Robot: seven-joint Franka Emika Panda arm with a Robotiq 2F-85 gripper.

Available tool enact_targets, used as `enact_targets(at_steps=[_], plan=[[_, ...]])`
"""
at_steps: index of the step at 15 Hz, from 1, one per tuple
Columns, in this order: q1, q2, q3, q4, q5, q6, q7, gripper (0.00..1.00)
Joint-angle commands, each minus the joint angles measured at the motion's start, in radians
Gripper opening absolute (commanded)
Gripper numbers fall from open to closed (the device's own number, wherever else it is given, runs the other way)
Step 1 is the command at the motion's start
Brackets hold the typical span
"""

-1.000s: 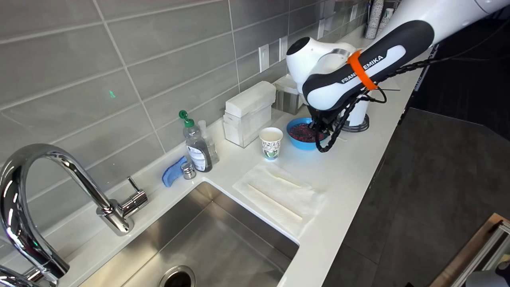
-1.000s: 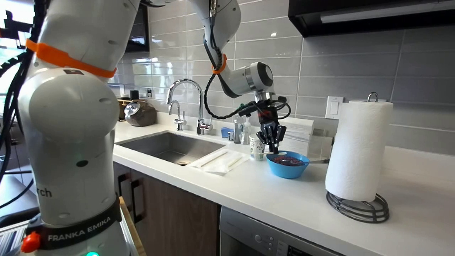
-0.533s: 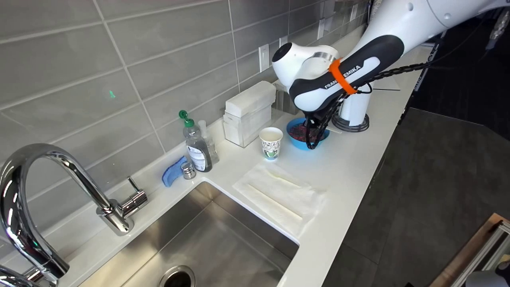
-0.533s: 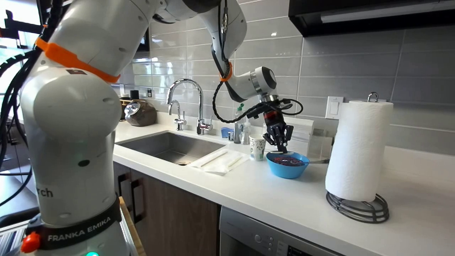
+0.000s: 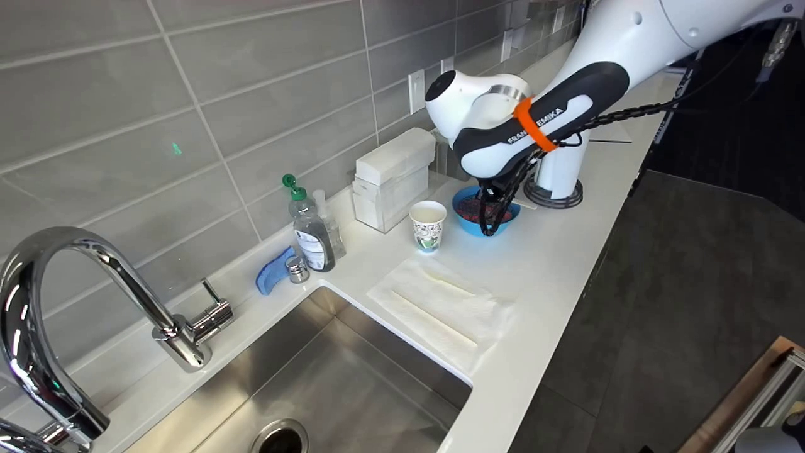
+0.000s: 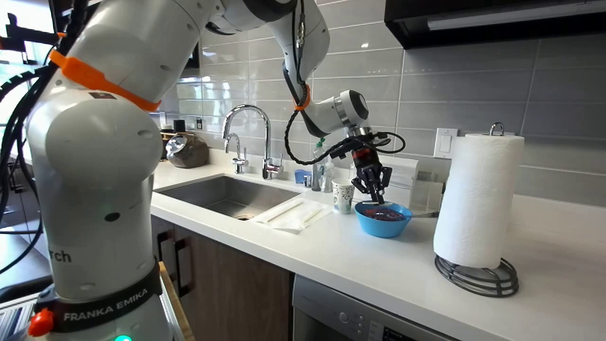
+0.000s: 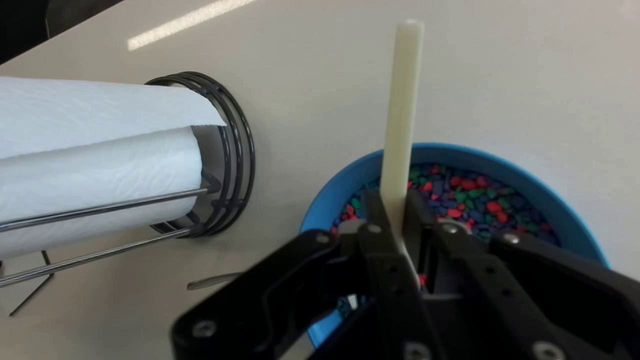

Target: Use the white spoon to put the contents from the bowl into the cup on the left then put the spoon in the bowl.

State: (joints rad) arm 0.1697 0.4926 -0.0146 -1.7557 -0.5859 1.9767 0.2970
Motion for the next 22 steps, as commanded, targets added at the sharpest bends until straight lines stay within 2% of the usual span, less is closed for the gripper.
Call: enact_targets(at_steps=[1,12,17,18,22], plan=[[-0.014,0.002,0.002,0.009,0.035,0.005,-0.045,0.04],[-0.041,0.12,0.006,0.176,0.061,-0.069,-0.343,0.04],[-0.028,0.21,0.008,0.312,0.056,-0.209,-0.449,0.04],[-0.013,0.234,0.0,0.356,0.037,-0.287,-0.475,0.04],[0.01,0.343,0.007,0.517,0.024,-0.436,-0.548,0.04]])
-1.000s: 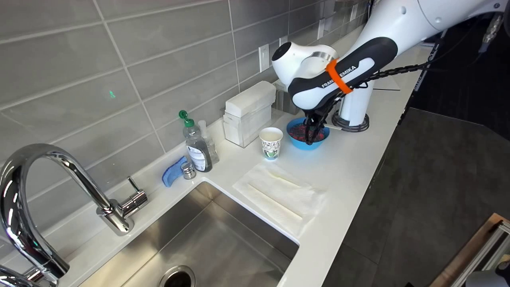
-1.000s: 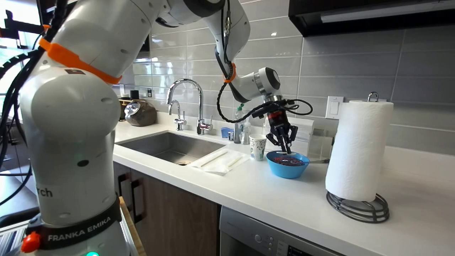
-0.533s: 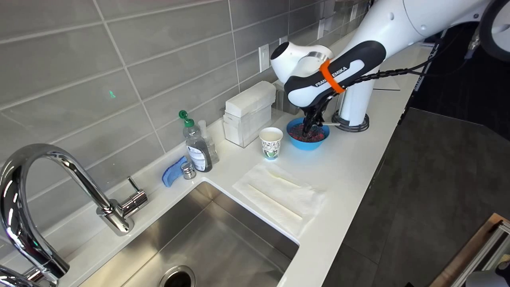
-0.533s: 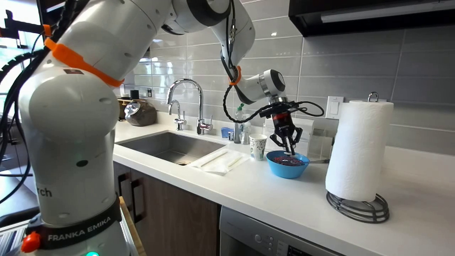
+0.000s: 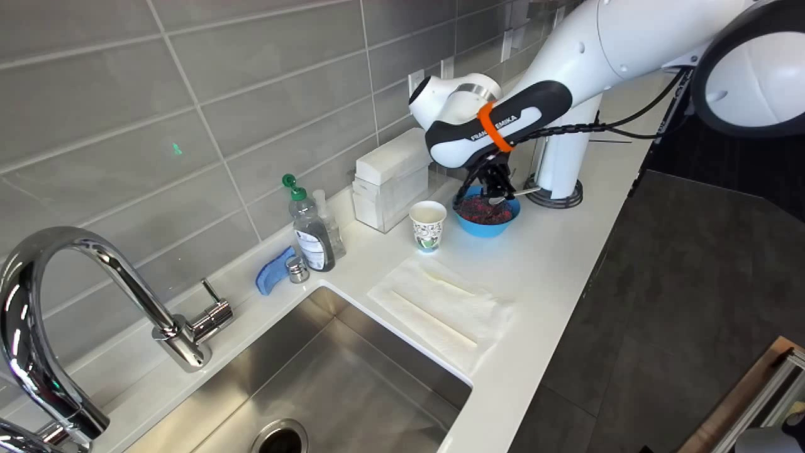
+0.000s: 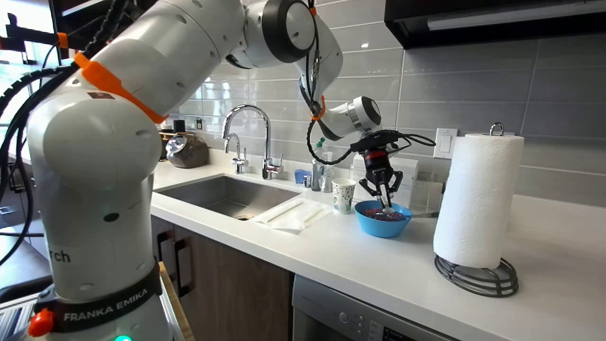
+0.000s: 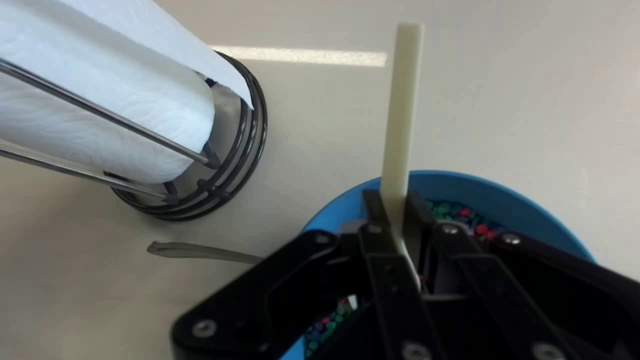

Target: Use the white spoon to put the contents from the bowl into the cup on the left then put the spoon in the bowl.

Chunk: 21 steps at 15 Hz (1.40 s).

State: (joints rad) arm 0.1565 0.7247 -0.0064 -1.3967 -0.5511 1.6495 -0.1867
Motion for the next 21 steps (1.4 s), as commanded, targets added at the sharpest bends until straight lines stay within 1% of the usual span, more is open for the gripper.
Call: enact_targets(at_steps=[1,6,11,20,21], plan=[[0.028,0.132,-0.001,0.19,-0.014,-0.133,-0.081,0.04],[0.055,0.218,-0.012,0.312,-0.052,-0.183,-0.14,0.04],[0.063,0.271,-0.019,0.392,-0.075,-0.207,-0.178,0.04],[0.067,0.329,-0.025,0.501,-0.077,-0.285,-0.295,0.04],[0.066,0.346,-0.028,0.49,-0.081,-0.273,-0.285,0.04]])
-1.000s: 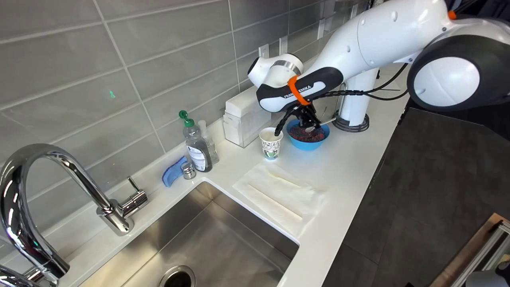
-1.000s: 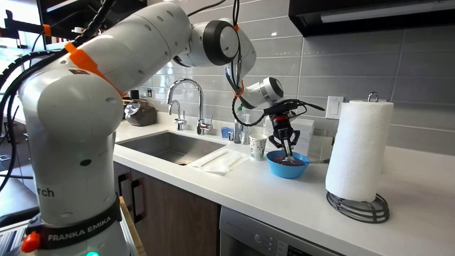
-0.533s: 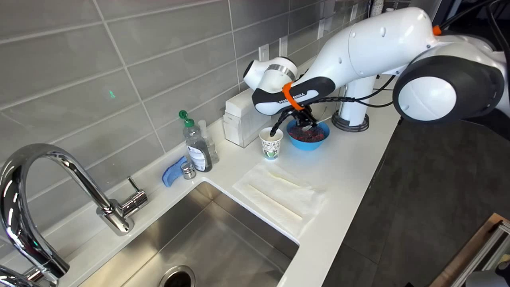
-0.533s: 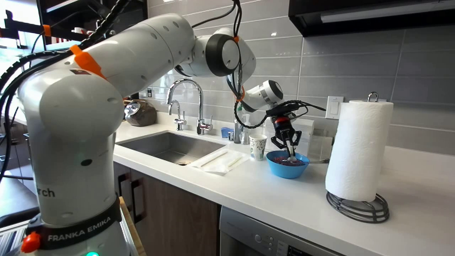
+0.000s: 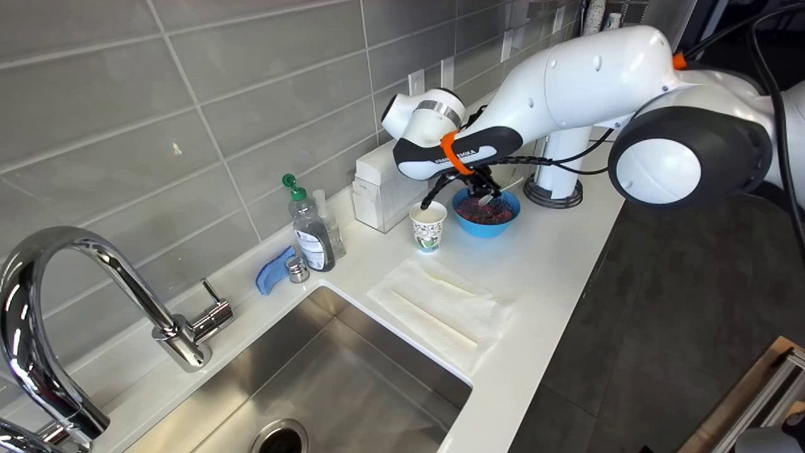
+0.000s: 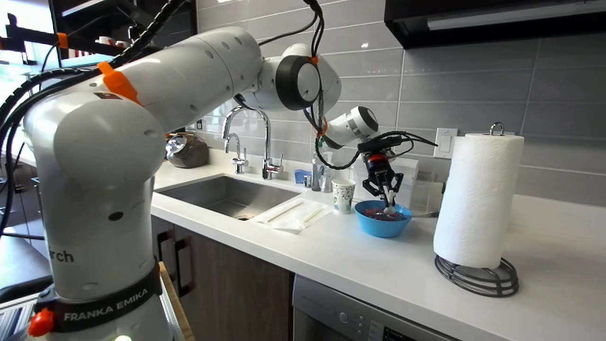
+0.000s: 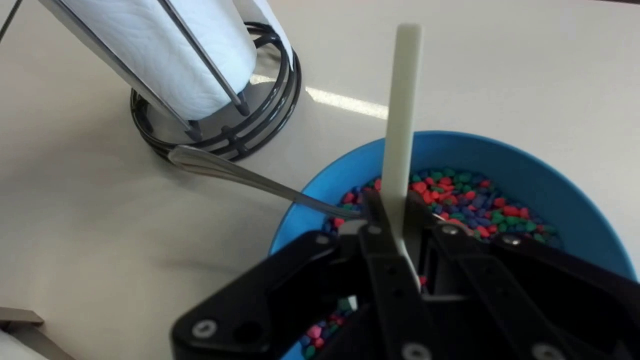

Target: Use the white spoon to put the contents from the bowl into the cup on the left then put the spoon in the bowl.

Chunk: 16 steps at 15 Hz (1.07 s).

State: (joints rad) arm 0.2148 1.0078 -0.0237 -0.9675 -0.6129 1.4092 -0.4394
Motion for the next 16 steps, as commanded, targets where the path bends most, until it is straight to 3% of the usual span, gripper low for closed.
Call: enact_targets(at_steps=[1,16], plan=[[0.007,0.068,-0.01,0.066,-0.018,-0.032,-0.038,0.04],[-0.034,0.092,0.024,0.056,0.038,0.176,0.06,0.04]])
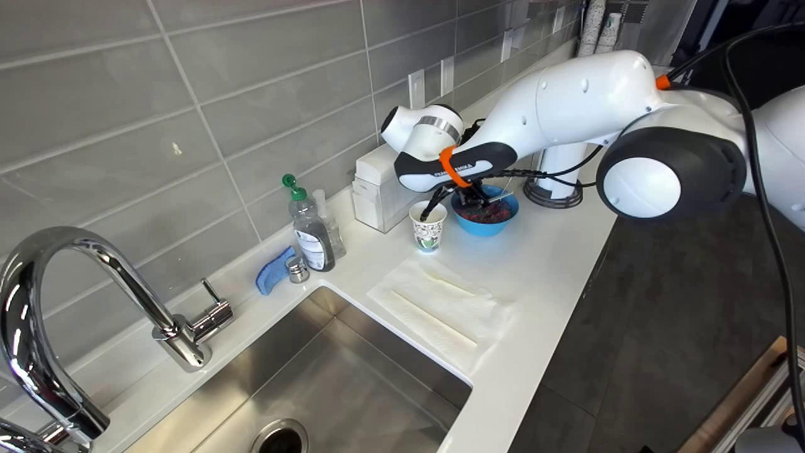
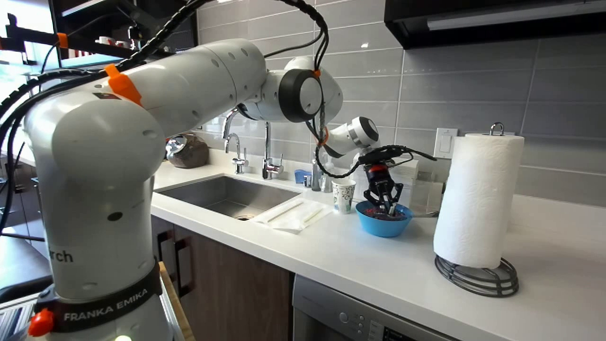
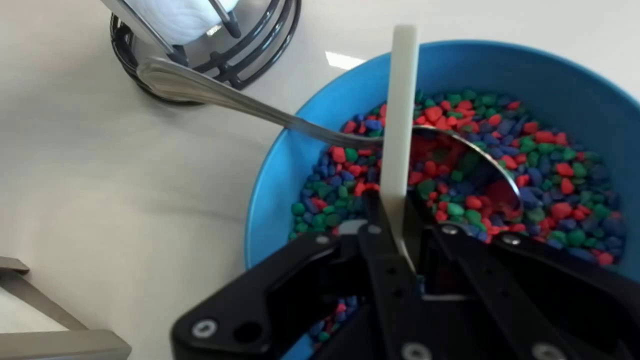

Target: Use the white spoon to put the contents from the bowl into the cup on the left then put the spoon in the bowl.

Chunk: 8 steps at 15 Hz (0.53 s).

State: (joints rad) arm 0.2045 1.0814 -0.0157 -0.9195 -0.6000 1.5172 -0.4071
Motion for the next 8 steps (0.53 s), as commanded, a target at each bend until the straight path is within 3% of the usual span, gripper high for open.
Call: enact_targets(at_steps=[1,8], plan=[[-0.033,0.013,0.025,0.004,0.041,0.073,0.035,0.04],[-0.085,-0.04,0.048,-0.052,0.097,0.157,0.062,0.04]])
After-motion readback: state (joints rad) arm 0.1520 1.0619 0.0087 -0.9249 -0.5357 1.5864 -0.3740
